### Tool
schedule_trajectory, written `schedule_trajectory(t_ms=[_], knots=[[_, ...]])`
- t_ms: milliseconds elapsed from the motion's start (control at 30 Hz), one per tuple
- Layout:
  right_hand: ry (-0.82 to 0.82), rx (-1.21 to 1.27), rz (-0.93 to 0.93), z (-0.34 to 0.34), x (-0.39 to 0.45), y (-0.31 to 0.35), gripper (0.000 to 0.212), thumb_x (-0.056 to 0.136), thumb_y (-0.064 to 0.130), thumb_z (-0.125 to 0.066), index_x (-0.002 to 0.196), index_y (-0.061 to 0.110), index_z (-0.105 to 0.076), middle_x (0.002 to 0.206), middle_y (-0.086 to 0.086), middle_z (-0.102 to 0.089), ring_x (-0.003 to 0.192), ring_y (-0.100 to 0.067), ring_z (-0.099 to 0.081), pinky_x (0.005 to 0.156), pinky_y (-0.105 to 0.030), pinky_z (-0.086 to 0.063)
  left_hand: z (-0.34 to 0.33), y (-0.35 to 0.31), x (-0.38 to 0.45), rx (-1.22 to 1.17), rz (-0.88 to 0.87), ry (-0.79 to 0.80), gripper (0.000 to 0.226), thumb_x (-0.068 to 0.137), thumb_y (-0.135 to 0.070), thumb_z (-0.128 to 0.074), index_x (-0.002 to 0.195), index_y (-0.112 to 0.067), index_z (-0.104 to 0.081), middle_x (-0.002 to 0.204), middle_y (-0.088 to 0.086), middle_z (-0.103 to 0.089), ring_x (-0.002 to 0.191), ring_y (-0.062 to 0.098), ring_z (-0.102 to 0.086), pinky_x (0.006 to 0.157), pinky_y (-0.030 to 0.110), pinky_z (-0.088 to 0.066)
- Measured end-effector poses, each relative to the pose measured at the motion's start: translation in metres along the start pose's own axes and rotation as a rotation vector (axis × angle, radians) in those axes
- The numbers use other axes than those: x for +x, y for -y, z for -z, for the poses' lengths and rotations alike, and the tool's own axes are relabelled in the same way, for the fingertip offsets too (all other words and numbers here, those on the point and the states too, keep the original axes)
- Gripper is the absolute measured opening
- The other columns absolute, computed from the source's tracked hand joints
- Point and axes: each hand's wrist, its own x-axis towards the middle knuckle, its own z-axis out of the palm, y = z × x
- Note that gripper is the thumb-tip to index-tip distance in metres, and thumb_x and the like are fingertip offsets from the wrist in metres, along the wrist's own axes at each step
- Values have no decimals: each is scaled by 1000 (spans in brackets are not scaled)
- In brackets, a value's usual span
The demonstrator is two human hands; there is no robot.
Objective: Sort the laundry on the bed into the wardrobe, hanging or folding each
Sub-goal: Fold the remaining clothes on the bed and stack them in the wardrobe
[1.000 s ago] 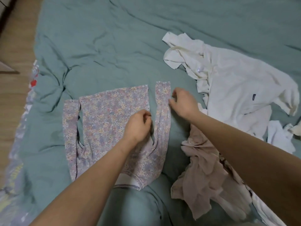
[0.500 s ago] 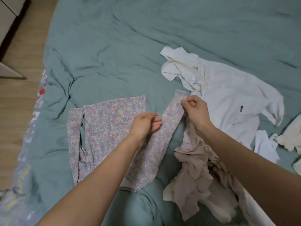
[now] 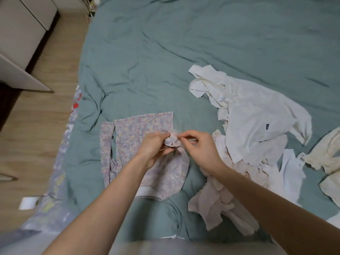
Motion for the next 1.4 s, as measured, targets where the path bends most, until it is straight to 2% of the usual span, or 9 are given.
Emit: schedule_trajectory(t_ms=[67, 167, 300, 500, 800, 967, 1067, 1267, 1400], knots=[[-37, -16, 26, -7, 8, 10, 20, 88, 1, -59, 96, 17, -70, 94, 8, -69, 82, -1, -62, 75, -7, -45, 25, 0, -8, 127, -94, 44, 12, 98, -16, -52, 92, -7, -58, 85, 11, -63, 69, 13, -63, 59, 20, -54], [130, -55, 64, -16, 19, 24, 27, 86, -1, -61, 104, 17, -68, 103, 7, -66, 96, -4, -59, 76, -8, -45, 51, -6, -30, 237, -180, 195, 20, 100, -11, -47, 88, -13, -62, 67, -8, -63, 63, 5, -56, 61, 18, -49], [260, -181, 181, -28, 22, 35, 23, 80, 3, -69, 100, 15, -72, 100, 1, -68, 94, -12, -63, 81, -22, -51, 67, -12, -47, 289, -214, 272, 25, 100, -7, -46, 122, -17, -54, 60, -17, -61, 58, -3, -54, 63, 16, -47], [196, -217, 249, -32, 11, 44, 25, 77, 9, -76, 88, 22, -59, 88, 5, -68, 77, -8, -67, 78, -30, -56, 77, -11, -51, 366, -222, 180, 23, 98, -14, -54, 116, -26, -47, 69, -2, -44, 76, 20, -41, 79, 38, -37], [214, -443, 449, -30, 11, 41, 7, 79, 9, -71, 76, 14, -67, 85, 2, -68, 76, -12, -62, 75, -34, -53, 73, -8, -50, 390, -198, 173, 15, 102, -23, -46, 87, -20, -49, 66, -6, -42, 63, 9, -41, 87, 43, -46], [146, -289, 280, -25, 17, 32, 10, 77, 2, -65, 78, 12, -68, 82, 0, -70, 75, -15, -65, 75, -36, -54, 75, -8, -54, 461, -242, 108, 18, 103, -14, -42, 86, -13, -48, 75, 0, -63, 69, 10, -63, 85, 38, -56], [223, -75, 99, -17, 21, 36, 9, 81, -5, -66, 79, 4, -67, 80, -11, -72, 72, -18, -66, 75, -29, -52, 87, -9, -58, 700, -280, 99, 22, 97, -9, -48, 77, -17, -52, 68, -1, -57, 67, 14, -55, 77, 40, -53], [447, 16, 2, -28, 17, 41, 20, 82, -12, -62, 85, 7, -67, 79, -1, -67, 70, 0, -61, 75, -15, -49, 88, -16, -57, 495, -282, 65, 22, 99, -9, -50, 78, -16, -55, 56, -6, -47, 48, -1, -45, 54, 13, -44], [482, 56, -15, -34, 15, 41, 23, 75, -9, -74, 86, 11, -66, 81, 0, -67, 71, 3, -62, 79, -13, -50, 87, -14, -55, 465, -279, 35, 20, 99, -12, -52, 80, -17, -56, 60, -5, -46, 52, 3, -43, 57, 19, -42]])
